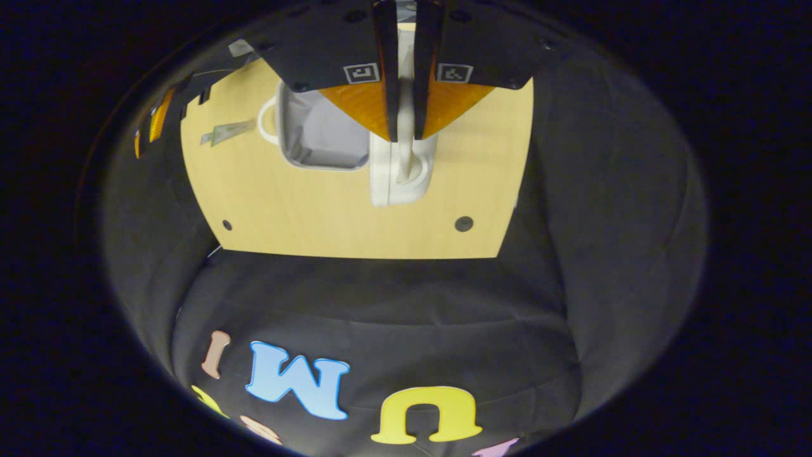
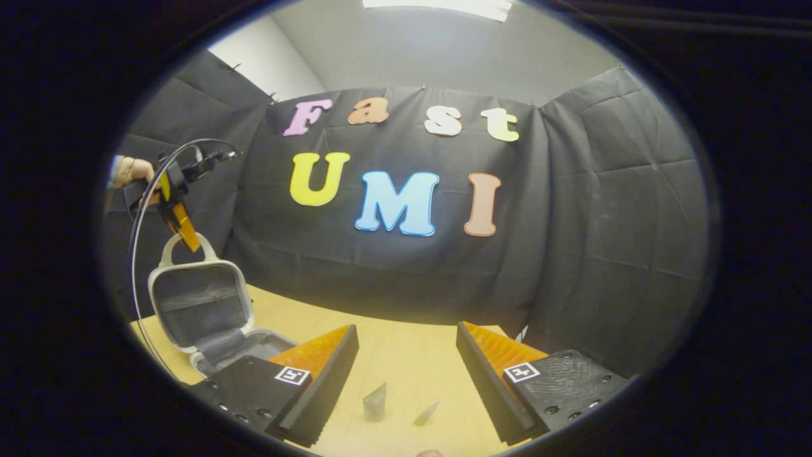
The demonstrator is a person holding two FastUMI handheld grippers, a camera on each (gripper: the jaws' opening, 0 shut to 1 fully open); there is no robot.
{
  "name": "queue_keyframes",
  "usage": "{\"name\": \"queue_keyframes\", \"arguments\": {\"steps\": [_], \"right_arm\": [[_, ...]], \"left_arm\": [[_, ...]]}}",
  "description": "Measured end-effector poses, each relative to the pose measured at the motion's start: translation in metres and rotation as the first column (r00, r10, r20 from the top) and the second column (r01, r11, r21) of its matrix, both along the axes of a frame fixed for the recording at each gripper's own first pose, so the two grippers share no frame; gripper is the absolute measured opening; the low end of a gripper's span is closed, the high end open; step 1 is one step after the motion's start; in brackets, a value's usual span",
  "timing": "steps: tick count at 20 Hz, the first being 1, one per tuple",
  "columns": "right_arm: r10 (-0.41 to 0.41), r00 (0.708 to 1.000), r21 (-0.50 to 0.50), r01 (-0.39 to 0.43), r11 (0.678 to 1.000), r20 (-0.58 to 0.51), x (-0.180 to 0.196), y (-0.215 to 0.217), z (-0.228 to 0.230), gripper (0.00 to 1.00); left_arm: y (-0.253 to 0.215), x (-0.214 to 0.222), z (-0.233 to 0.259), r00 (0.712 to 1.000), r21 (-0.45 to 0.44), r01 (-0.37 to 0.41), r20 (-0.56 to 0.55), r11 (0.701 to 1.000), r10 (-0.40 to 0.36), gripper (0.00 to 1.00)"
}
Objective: First open the suitcase, pack the skin care products into it, and then close the suitcase.
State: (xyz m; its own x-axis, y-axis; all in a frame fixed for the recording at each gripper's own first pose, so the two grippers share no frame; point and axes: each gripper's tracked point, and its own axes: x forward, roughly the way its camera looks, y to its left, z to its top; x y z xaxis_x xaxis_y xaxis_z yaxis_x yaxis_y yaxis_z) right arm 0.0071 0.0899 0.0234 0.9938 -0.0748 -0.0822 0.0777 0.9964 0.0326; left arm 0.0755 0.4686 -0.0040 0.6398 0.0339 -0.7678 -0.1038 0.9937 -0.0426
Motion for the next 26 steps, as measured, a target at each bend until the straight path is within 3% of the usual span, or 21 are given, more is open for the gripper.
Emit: {"name": "queue_keyframes", "arguments": {"steps": [4,8,13,17,22,25,26], "right_arm": [[-0.046,0.999,-0.029,0.045,0.999,-0.026,-0.004,0.010,0.003,0.94],[-0.054,0.997,-0.051,0.051,0.997,-0.059,-0.002,0.019,0.003,0.94],[-0.053,0.996,-0.059,0.049,0.997,-0.073,0.001,0.032,0.005,0.95],[-0.046,0.996,-0.045,0.042,0.998,-0.082,0.003,0.039,0.005,0.95],[-0.058,0.995,-0.055,0.054,0.997,-0.078,-0.002,0.035,0.003,0.95],[-0.061,0.995,-0.036,0.058,0.998,-0.079,-0.004,0.029,-0.001,0.95],[-0.064,0.995,-0.029,0.062,0.998,-0.079,-0.004,0.025,-0.003,0.95]], "left_arm": [[0.103,0.010,-0.071,0.997,0.086,-0.068,-0.040,0.994,0.071,0.16],[0.166,0.021,-0.163,0.988,0.110,-0.110,-0.095,0.988,0.121,0.16],[0.189,0.014,-0.236,0.978,0.045,-0.171,-0.117,0.984,0.175,0.16],[0.200,0.009,-0.258,0.973,0.064,-0.192,-0.116,0.979,0.198,0.19],[0.198,0.006,-0.261,0.971,0.077,-0.225,-0.064,0.971,0.230,0.43],[0.200,0.012,-0.226,0.968,0.111,-0.248,0.055,0.962,0.243,0.94],[0.198,0.014,-0.211,0.963,0.124,-0.259,0.104,0.958,0.247,0.94]]}}
